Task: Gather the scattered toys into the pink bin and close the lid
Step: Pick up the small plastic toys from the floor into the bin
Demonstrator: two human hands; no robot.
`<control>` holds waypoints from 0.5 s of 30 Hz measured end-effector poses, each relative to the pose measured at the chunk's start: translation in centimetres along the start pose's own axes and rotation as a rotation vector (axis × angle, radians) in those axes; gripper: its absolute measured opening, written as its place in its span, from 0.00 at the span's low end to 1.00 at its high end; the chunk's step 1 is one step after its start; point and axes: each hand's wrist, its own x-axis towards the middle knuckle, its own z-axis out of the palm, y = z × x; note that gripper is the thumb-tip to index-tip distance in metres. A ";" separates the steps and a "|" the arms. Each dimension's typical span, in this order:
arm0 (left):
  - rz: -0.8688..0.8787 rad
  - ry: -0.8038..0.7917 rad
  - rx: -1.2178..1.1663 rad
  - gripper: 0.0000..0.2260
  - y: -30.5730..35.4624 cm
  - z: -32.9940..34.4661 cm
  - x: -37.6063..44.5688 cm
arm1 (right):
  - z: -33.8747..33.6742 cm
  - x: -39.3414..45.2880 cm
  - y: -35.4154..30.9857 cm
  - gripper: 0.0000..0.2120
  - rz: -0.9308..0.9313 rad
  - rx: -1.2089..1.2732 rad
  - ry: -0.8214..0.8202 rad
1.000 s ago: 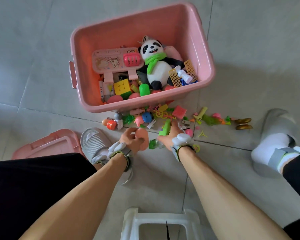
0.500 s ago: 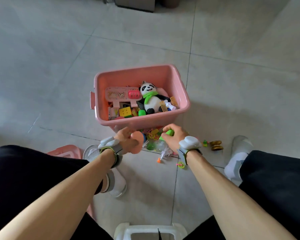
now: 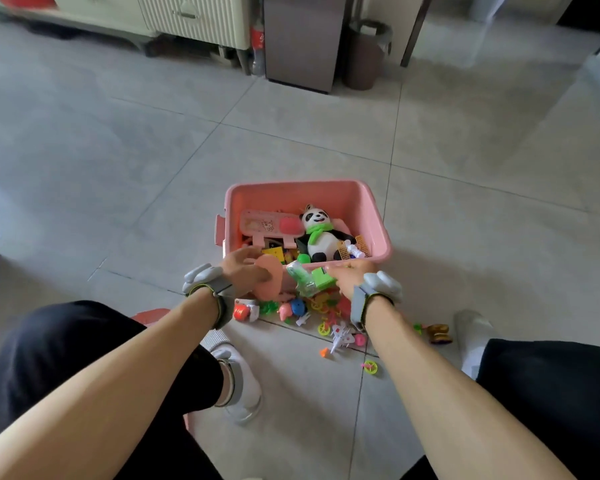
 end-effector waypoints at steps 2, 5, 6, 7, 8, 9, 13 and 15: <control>-0.021 0.023 -0.080 0.23 0.2 -0.6 0.2 | 0.5 0.6 -0.6 0.06 0.106 0.275 -0.085; -0.061 0.055 -0.170 0.23 0.8 -1.0 0.7 | 1.4 1.0 -2.0 0.04 0.229 0.629 -0.141; -0.082 0.055 -0.190 0.23 1.0 -1.0 1.0 | 1.8 1.2 -2.5 0.09 0.251 0.684 -0.154; -0.103 0.052 -0.214 0.22 1.1 -1.0 1.3 | 2.1 1.4 -3.0 0.13 0.264 0.734 -0.167; -0.124 0.049 -0.238 0.22 1.2 -0.9 1.5 | 2.3 1.7 -3.3 0.13 0.285 0.761 -0.175; -0.141 0.051 -0.254 0.22 1.4 -0.9 1.8 | 2.6 1.8 -3.7 0.11 0.308 0.771 -0.196; -0.173 0.065 -0.289 0.22 2.1 -1.1 3.5 | 3.7 3.5 -4.3 0.01 0.361 0.620 -0.262; -0.184 0.082 -0.292 0.21 2.3 -1.3 4.7 | 4.2 4.5 -4.4 0.04 0.362 0.553 -0.282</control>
